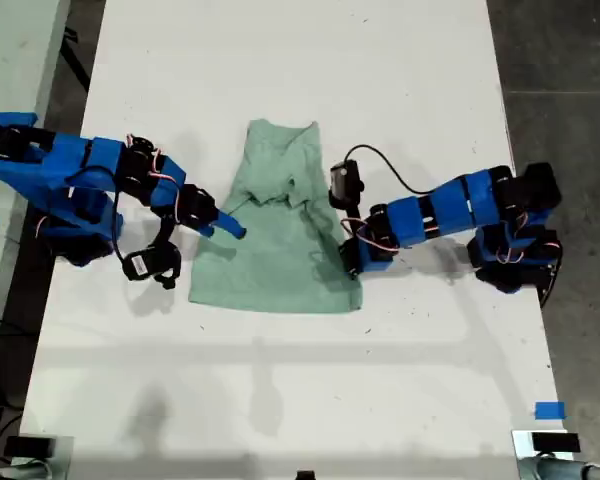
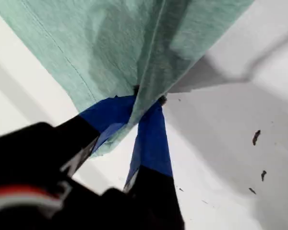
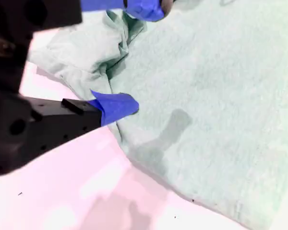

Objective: Fold tshirt

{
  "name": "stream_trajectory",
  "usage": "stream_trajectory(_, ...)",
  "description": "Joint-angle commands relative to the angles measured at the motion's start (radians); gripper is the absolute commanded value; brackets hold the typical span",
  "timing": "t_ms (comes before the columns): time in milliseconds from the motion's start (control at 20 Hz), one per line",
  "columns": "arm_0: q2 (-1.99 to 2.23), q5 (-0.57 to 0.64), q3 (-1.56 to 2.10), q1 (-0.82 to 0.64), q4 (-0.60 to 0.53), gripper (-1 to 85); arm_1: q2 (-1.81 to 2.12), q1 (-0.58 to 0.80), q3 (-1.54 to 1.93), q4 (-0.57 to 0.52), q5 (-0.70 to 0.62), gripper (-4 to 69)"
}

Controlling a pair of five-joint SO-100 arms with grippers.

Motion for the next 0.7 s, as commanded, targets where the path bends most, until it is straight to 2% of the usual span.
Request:
stream_trajectory(0, 0.052, -0.017, -0.009, 0.018, -0.018, 26.7, 0.077, -0.012, -0.087, 0.084, -0.037, 0.3)
stream_trajectory(150, 0.052, -0.020, -0.009, 0.026, -0.023, 26.7, 0.054, -0.011, -0.192, 0.118, -0.044, -1.8)
stream_trajectory(350, 0.060, -0.023, -0.011, 0.032, -0.028, 26.7, -0.130, -0.003, -0.537, 0.241, -0.048, -1.8)
stream_trajectory(650, 0.074, -0.021, -0.009, 0.028, -0.029, 26.8, -0.451, 0.011, -0.775, 0.153, -0.003, -0.7)
